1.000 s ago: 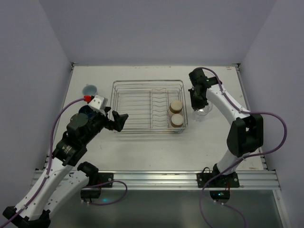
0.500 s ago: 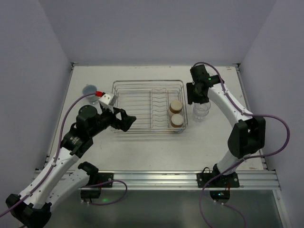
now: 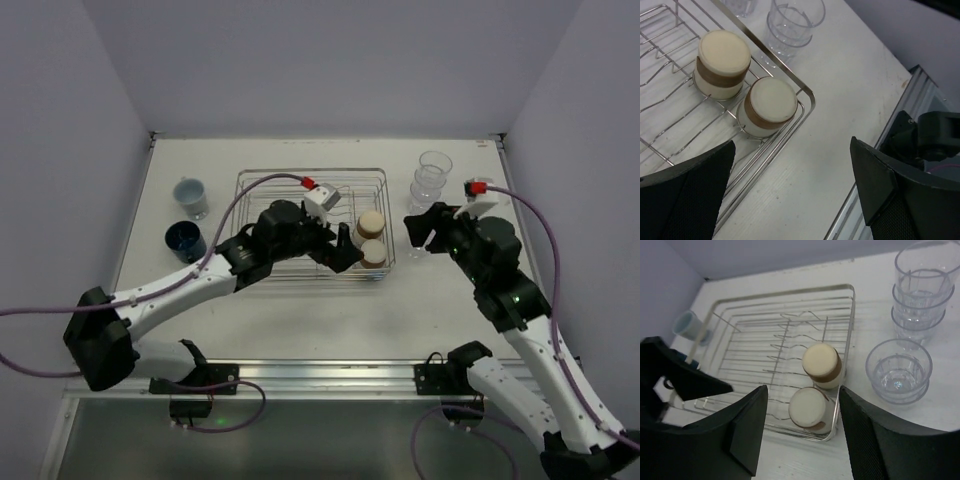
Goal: Unload the cups from the dish rack
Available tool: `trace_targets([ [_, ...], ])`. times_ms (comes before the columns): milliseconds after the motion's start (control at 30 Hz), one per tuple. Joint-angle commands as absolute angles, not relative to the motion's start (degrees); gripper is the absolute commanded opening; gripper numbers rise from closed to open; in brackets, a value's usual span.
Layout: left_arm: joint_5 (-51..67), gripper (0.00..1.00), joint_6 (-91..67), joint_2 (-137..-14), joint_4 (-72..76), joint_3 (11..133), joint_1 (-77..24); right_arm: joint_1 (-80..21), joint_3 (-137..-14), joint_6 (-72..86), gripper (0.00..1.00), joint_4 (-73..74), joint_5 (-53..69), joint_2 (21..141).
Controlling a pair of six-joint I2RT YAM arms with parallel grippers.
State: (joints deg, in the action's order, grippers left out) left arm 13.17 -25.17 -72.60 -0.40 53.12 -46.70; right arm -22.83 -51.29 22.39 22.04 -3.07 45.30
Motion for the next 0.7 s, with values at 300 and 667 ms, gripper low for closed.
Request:
trace_targets([
  [300,-16.34,1.00,-11.25,-100.54,-11.69,80.06,-59.50,-22.85,-40.17,29.35,0.60,13.71,-1.93,22.51],
  [667,-17.49,1.00,-11.60,-108.01,-13.18,82.71,-59.50,-22.76,-39.38,28.30,0.59,13.80,-2.64,19.42],
])
